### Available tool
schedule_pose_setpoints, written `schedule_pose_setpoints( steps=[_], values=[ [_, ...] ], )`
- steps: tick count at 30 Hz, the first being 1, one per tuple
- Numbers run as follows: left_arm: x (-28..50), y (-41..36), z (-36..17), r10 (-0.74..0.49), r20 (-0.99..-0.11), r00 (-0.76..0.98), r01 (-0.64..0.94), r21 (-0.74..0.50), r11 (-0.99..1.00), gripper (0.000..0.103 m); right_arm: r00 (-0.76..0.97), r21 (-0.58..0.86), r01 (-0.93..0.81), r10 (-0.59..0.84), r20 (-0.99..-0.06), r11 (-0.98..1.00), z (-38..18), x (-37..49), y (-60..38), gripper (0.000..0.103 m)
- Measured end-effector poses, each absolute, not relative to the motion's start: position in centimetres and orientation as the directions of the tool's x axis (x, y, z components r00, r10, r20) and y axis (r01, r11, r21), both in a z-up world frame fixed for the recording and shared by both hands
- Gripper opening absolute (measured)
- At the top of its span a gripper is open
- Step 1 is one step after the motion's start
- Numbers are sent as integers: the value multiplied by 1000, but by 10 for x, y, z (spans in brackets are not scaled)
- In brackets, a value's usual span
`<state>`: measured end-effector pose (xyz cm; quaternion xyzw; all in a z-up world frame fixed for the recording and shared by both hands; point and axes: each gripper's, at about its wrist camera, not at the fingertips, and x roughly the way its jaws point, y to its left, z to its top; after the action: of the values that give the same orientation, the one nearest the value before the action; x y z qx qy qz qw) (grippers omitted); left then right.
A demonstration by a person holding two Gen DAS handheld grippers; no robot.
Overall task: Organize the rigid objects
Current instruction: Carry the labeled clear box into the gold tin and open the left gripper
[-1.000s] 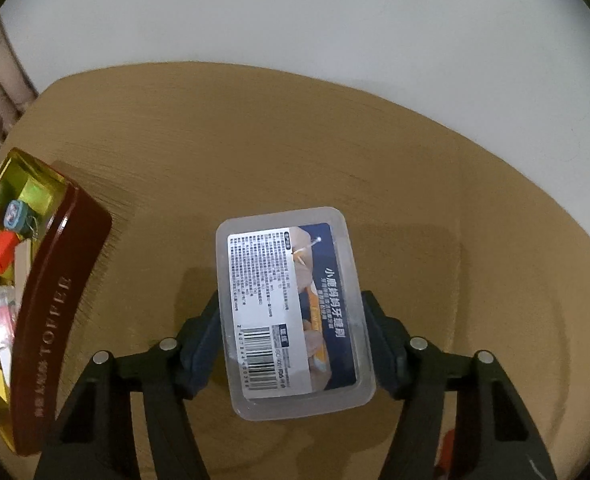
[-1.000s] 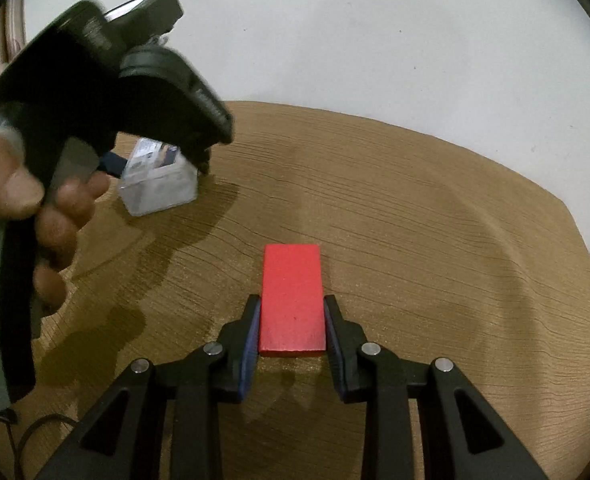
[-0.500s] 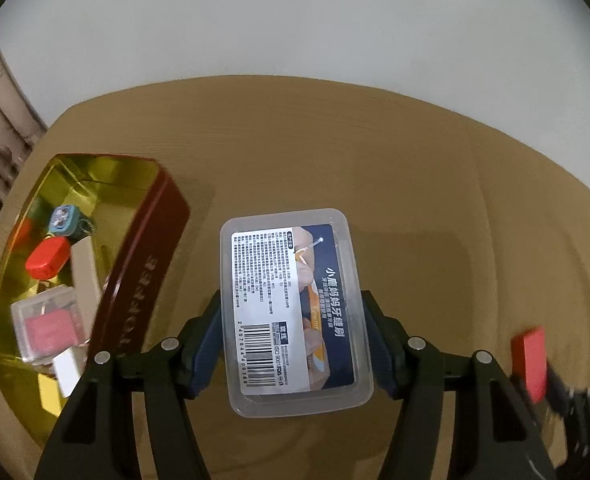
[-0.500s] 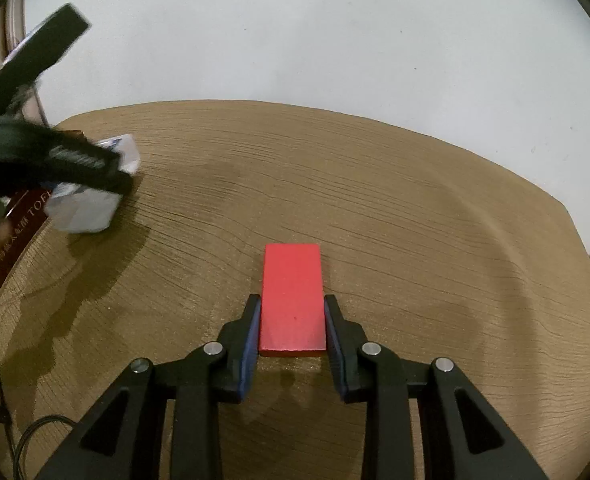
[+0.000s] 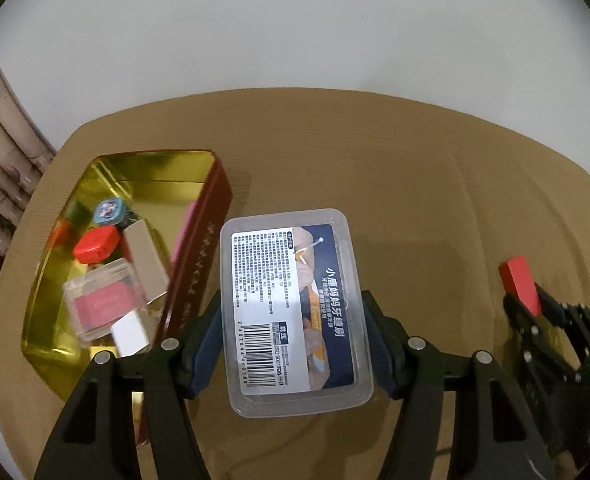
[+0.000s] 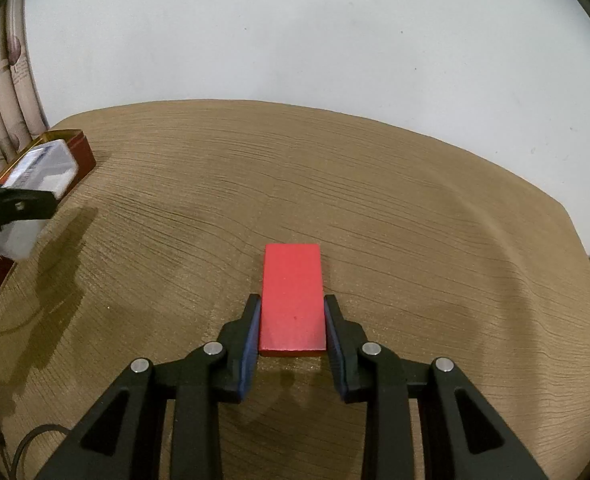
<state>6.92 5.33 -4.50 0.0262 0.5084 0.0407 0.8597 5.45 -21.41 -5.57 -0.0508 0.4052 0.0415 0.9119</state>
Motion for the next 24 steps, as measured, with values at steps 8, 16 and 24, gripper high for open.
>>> schedule_pose_setpoints(
  steps=[8, 16, 24],
  values=[
    [55, 56, -29, 96, -863, 496, -31, 93, 995, 60, 669, -68, -117, 28, -743, 991, -55, 54, -212, 31],
    [37, 64, 6, 123, -843, 524, -50, 113, 992, 60, 669, -70, -118, 27, -743, 991, -56, 54, -210, 31],
    [35, 91, 18, 149, -835, 530, -80, 125, 989, 60, 669, -69, -119, 28, -743, 990, -55, 54, -210, 31]
  ],
)
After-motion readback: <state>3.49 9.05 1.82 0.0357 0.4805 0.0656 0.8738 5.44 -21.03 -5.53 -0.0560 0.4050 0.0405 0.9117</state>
